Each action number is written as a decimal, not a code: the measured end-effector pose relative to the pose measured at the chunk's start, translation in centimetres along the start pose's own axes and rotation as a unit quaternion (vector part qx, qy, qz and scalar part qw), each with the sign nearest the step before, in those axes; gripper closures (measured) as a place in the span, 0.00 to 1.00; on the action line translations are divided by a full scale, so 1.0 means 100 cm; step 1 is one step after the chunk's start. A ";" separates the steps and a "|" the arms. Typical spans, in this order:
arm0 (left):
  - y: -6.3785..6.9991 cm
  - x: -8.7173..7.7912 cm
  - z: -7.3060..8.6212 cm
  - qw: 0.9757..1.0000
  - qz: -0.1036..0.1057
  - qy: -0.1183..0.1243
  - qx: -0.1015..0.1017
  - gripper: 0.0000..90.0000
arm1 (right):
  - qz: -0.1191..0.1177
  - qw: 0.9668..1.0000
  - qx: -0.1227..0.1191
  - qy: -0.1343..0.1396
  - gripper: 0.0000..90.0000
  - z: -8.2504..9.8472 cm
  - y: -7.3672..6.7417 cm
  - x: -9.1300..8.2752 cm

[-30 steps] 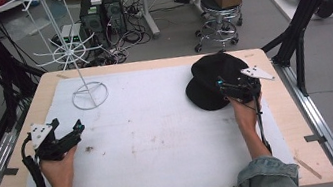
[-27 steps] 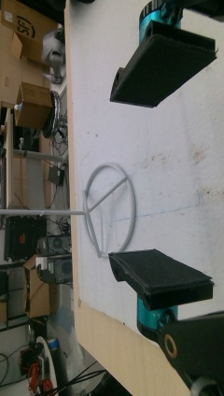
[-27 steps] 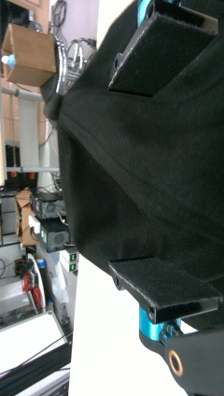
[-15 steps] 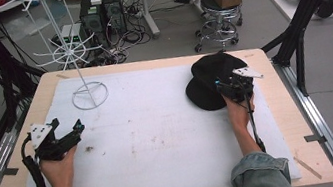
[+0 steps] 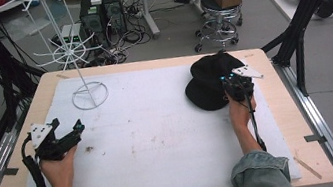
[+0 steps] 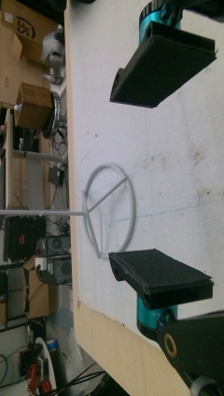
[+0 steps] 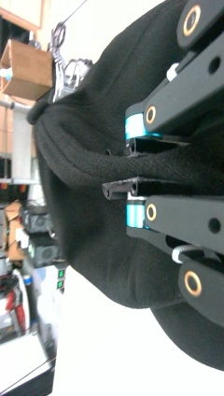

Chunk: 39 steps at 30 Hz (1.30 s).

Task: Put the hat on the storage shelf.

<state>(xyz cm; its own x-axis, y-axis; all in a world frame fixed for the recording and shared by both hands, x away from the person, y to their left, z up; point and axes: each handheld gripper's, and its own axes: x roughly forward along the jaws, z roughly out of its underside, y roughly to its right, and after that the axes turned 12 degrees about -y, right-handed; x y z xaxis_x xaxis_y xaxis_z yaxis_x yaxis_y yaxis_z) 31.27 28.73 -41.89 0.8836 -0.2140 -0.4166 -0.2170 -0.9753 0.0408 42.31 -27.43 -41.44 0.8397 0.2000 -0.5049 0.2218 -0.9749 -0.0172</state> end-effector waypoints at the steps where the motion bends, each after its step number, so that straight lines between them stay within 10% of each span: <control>1: 0.000 0.000 0.000 1.000 0.000 0.001 -0.001 0.22 | -0.006 1.000 0.003 0.007 0.95 -0.001 0.000 -0.001; 21: 0.000 0.000 0.000 1.000 0.000 0.000 -0.003 0.22 | -0.080 0.991 0.026 0.103 0.97 -0.021 -0.016 -0.027; 39: -0.002 -0.001 0.000 1.000 0.002 0.002 -0.005 0.22 | -0.130 0.976 0.015 0.172 0.96 -0.084 -0.046 -0.048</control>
<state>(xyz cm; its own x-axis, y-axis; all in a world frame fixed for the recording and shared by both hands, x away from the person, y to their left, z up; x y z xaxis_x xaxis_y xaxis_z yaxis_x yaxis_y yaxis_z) 31.24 28.90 -41.90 0.8842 -0.2172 -0.4136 -0.2157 -0.9751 0.0509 41.43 -23.13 -31.73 0.8751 0.4564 -0.1609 0.4386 -0.8885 -0.1348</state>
